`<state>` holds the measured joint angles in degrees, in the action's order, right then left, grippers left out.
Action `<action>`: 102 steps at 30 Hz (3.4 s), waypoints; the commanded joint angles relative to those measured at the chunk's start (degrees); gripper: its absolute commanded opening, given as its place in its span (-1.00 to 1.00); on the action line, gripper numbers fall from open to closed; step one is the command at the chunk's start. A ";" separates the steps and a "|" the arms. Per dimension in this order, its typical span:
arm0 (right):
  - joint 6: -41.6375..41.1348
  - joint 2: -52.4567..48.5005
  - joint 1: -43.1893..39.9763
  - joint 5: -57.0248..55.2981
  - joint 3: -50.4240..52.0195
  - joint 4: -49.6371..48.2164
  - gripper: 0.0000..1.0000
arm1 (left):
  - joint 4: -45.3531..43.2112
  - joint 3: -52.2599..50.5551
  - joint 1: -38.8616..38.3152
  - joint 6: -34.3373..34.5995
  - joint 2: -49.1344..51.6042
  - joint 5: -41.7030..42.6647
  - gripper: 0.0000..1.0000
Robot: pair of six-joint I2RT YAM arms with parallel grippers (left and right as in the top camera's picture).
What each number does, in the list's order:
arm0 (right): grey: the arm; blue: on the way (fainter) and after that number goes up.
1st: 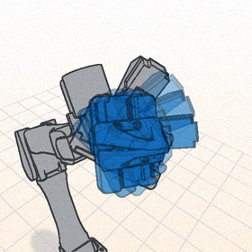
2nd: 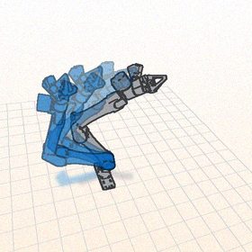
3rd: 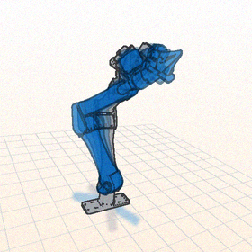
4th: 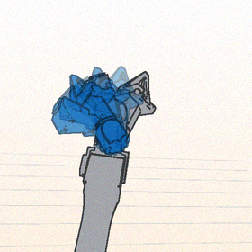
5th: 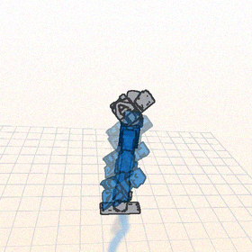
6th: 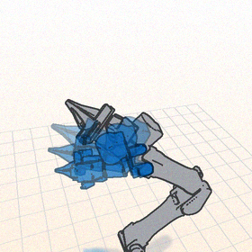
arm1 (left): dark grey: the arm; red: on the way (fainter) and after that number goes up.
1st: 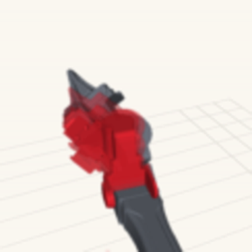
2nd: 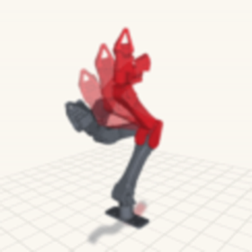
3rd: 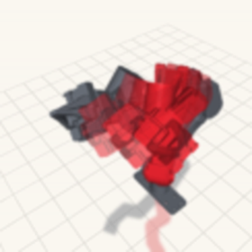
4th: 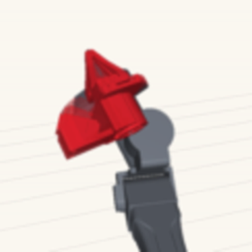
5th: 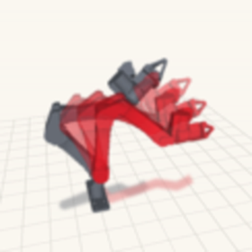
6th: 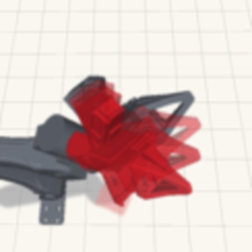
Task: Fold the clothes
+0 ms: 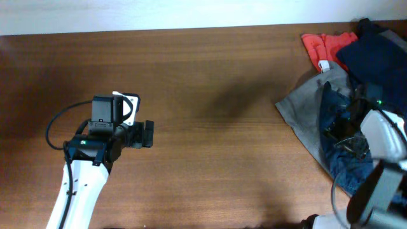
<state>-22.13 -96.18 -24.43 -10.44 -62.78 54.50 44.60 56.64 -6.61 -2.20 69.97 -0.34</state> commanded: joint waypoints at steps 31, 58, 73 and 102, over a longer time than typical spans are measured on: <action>2.99 -1.20 56.52 4.48 -32.22 0.50 0.23 | -1.11 1.25 0.13 -0.87 -0.17 1.70 0.98; 2.34 17.77 21.66 2.23 -33.55 27.17 0.98 | -17.05 1.22 -33.18 48.24 29.46 26.75 0.98; 2.34 17.77 21.66 2.23 -33.55 27.85 0.98 | -32.17 1.20 -42.75 62.79 38.27 26.53 -0.34; 2.34 17.70 21.66 2.21 -33.55 27.76 0.98 | 2.84 8.87 26.93 26.08 24.20 33.73 0.98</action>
<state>-19.49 -78.50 -2.44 -7.68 -95.90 82.28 40.99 65.54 21.85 29.93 95.29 26.17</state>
